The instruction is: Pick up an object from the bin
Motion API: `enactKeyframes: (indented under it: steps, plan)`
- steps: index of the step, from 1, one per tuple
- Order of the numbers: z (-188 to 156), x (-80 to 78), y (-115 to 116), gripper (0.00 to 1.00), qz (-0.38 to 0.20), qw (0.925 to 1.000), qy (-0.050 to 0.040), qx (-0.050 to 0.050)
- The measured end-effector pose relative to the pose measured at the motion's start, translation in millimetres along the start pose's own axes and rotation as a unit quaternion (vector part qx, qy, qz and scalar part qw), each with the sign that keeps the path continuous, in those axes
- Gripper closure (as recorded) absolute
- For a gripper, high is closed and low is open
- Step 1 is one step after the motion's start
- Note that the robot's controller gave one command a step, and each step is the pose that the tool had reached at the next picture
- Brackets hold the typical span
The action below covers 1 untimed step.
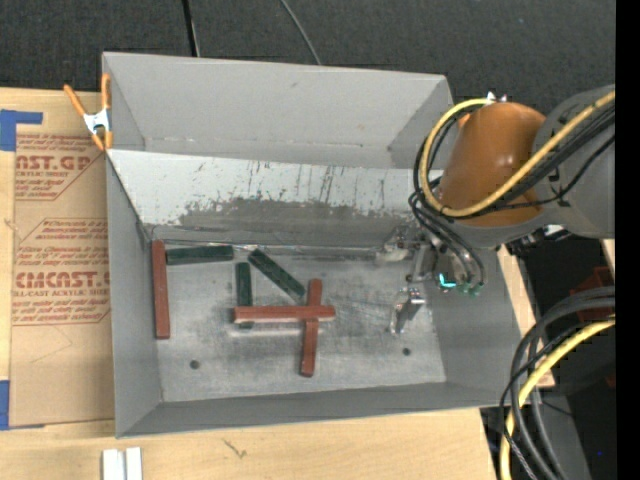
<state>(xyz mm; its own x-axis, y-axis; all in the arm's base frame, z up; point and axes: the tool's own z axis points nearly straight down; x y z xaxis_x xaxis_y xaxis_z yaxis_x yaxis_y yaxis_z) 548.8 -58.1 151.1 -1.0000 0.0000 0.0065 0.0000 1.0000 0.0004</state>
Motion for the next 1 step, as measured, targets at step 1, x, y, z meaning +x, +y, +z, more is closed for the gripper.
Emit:
enactKeyframes:
  steps: [1]
  plan:
    - [-4.5, -1.9, 0.1, 0.00, 0.000, 1.0000, -0.0038, 0.000]
